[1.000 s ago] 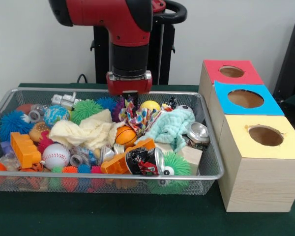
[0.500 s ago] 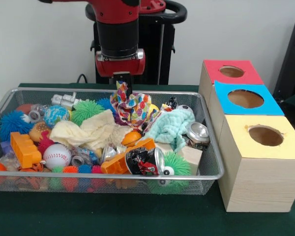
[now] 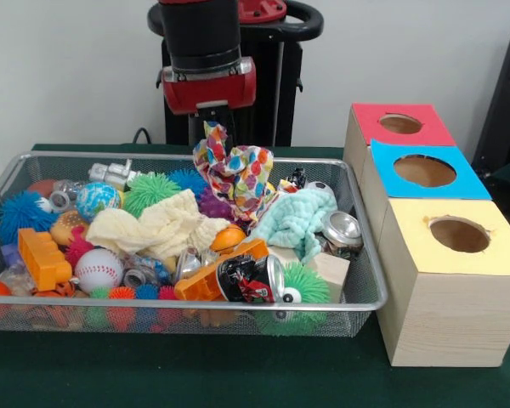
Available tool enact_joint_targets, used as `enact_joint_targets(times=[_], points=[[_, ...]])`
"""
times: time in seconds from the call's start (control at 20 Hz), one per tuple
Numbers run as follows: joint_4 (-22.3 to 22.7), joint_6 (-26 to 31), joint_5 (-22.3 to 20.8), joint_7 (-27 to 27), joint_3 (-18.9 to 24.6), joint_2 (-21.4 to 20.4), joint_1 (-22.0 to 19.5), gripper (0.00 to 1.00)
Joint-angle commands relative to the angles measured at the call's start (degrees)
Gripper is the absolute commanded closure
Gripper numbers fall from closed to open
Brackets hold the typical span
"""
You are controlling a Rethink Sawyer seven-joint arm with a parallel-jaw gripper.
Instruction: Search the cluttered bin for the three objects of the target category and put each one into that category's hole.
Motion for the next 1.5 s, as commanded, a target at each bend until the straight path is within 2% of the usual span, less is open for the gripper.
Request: enact_joint_targets(times=[0.05,0.35,0.6,0.7,0.95,1.25,1.5], points=[[9.14,7.53,3.81,-11.45,13.21,-1.96,-8.43,1.0],[12.65,9.71,7.56,-11.68,23.96,-1.7,-15.8,1.0],[13.48,9.41,6.24,-10.16,26.55,-0.86,-17.76,1.0],[13.81,7.64,6.07,-7.45,26.73,0.06,-17.29,1.0],[12.77,5.95,5.63,-2.31,24.71,0.3,-13.5,1.0],[7.52,1.8,3.7,6.67,15.56,1.58,-1.9,1.0],[4.01,1.43,6.08,11.94,10.16,0.82,5.91,1.0]])
